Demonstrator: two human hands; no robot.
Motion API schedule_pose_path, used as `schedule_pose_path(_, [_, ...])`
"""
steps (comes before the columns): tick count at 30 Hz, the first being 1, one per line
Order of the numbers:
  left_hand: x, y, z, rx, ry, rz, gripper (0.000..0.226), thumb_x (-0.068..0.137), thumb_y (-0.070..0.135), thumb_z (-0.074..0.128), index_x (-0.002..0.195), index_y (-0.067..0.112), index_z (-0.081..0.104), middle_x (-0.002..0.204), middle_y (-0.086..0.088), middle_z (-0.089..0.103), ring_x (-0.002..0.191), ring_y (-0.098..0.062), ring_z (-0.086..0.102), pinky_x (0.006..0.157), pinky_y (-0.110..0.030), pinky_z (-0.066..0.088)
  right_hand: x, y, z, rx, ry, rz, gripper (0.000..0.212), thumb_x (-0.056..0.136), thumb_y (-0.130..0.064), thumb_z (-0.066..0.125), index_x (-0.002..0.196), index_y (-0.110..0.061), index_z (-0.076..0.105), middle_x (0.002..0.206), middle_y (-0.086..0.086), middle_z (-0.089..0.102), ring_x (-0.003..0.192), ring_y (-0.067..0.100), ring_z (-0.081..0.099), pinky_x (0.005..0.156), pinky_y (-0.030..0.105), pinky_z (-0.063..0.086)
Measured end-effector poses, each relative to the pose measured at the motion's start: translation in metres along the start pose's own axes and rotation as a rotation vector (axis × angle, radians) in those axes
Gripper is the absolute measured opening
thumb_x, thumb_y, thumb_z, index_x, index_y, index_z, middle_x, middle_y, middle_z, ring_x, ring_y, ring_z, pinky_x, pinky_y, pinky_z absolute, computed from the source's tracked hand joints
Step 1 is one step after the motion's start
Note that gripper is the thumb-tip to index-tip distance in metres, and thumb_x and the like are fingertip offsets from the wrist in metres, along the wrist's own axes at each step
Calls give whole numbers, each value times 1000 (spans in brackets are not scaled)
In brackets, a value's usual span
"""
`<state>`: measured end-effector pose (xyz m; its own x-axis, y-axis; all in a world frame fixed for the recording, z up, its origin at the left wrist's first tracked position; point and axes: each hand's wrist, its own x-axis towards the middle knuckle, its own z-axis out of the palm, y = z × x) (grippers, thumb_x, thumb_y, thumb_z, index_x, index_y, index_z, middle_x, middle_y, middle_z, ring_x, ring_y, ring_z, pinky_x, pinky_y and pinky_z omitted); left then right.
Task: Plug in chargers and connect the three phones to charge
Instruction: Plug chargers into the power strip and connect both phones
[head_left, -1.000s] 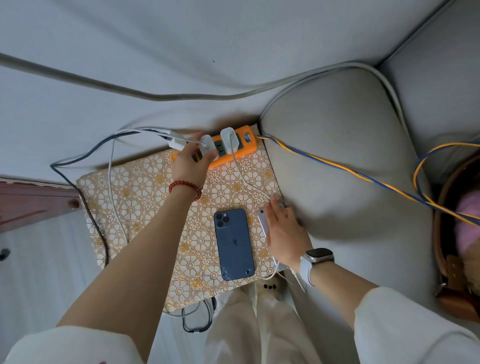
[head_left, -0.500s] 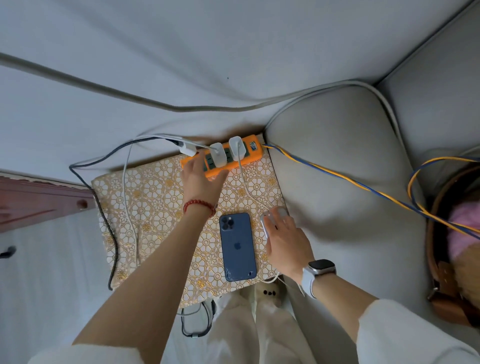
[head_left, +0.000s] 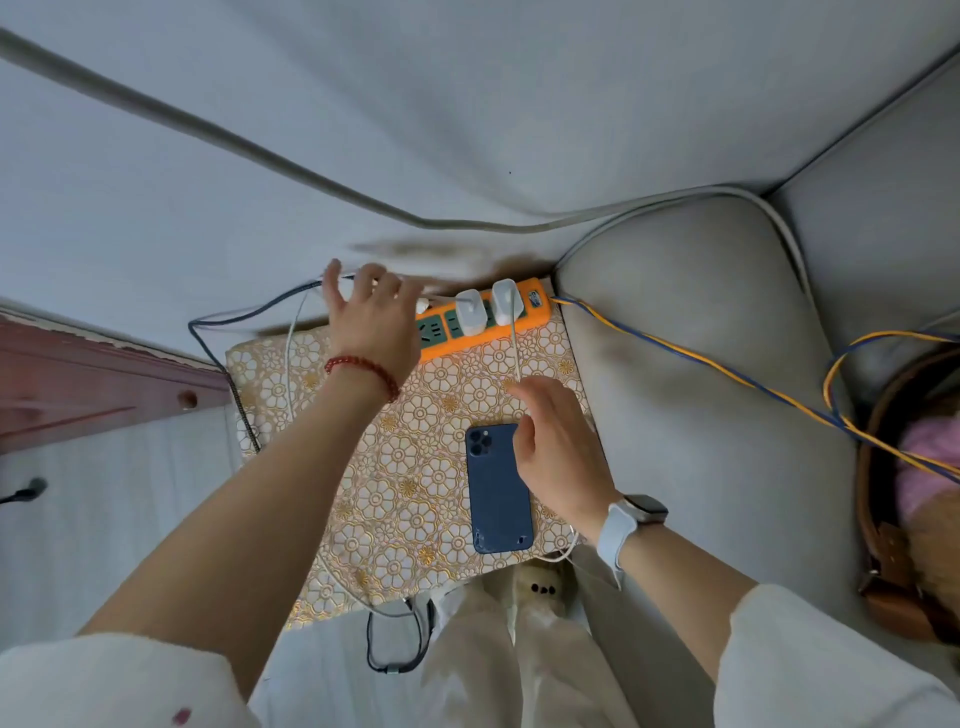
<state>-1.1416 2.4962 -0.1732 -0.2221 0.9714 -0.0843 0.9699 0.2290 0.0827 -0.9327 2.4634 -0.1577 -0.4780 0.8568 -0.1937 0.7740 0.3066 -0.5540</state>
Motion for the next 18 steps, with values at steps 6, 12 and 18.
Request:
schedule_pose_path(6, [-39,-53,-8,-83,-85,-128,22,82,11,50,102,15,59,110,-8,64,115,-29,50,111,-55,11,3,-16,1,116,-26,32,33,91,-4,39,123,-7,48,126,9,53,115,21,52,90,30,49])
schedule_pose_path(12, [-65,-70,-31,-370,-94,-122,21,89,13,48,101,14,64,105,-8,68,103,-28,59,91,-44,45,-6,-56,20,479,-172,213,33,93,-6,38,125,-9,47,121,8,59,111,20,55,93,30,46])
schedule_pose_path(18, [-65,-50,-73,-824,-59,-162,19,81,19,64,99,17,61,83,9,65,81,-13,64,82,-32,52,12,-79,9,1188,-245,515,17,95,-19,42,99,-26,56,119,-1,58,111,11,55,85,25,52])
